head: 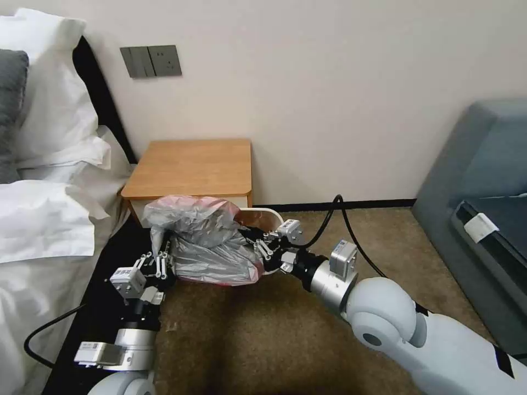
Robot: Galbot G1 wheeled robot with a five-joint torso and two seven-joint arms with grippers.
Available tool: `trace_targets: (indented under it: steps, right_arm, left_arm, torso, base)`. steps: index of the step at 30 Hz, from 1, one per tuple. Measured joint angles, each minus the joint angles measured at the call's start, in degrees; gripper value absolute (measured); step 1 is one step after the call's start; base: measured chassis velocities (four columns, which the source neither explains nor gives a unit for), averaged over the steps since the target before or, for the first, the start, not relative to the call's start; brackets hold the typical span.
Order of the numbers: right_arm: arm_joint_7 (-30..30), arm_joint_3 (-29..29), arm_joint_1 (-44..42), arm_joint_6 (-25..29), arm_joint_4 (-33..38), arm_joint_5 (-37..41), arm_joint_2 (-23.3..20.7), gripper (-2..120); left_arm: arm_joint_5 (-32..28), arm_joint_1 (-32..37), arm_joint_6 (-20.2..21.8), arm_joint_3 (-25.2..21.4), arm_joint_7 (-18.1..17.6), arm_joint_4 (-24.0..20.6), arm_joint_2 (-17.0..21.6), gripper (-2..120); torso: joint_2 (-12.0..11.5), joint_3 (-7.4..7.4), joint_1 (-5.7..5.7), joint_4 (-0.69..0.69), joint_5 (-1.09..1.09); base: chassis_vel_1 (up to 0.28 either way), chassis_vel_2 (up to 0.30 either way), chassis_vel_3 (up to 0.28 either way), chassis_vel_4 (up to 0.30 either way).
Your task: Pick up the garbage bag from the table and place it over the trash can.
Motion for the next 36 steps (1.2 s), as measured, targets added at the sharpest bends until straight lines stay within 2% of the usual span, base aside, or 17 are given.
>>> trace_targets:
  steps: [20, 29, 36]
  right_arm:
    - [-0.05, 4.11, -3.15, 2.63, 2.64, -2.28, -1.32, 0]
    - [0.17, 6.51, -2.79, 2.95, 2.07, -2.72, -1.49, 0]
    - [0.26, 8.74, -2.66, 3.28, 0.42, -2.72, -3.67, 0]
  left_arm:
    - [-0.03, -0.26, -0.07, -0.70, -1.03, 2.03, 0.00, 9]
    - [-0.22, 0.09, -0.62, -0.82, -0.92, 2.19, 0.00, 9]
    - [-0.49, 0.32, -1.05, -0.79, -0.59, 1.64, 0.00, 9]
  torso:
    - [0.00, 0.00, 0.00, 0.00, 0.00]
    - [0.00, 0.00, 0.00, 0.00, 0.00]
    - [0.00, 0.00, 0.00, 0.00, 0.00]
  base:
    - [0.000, 0.000, 0.000, 0.000]
    - [0.000, 0.000, 0.000, 0.000]
    - [0.000, 0.000, 0.000, 0.000]
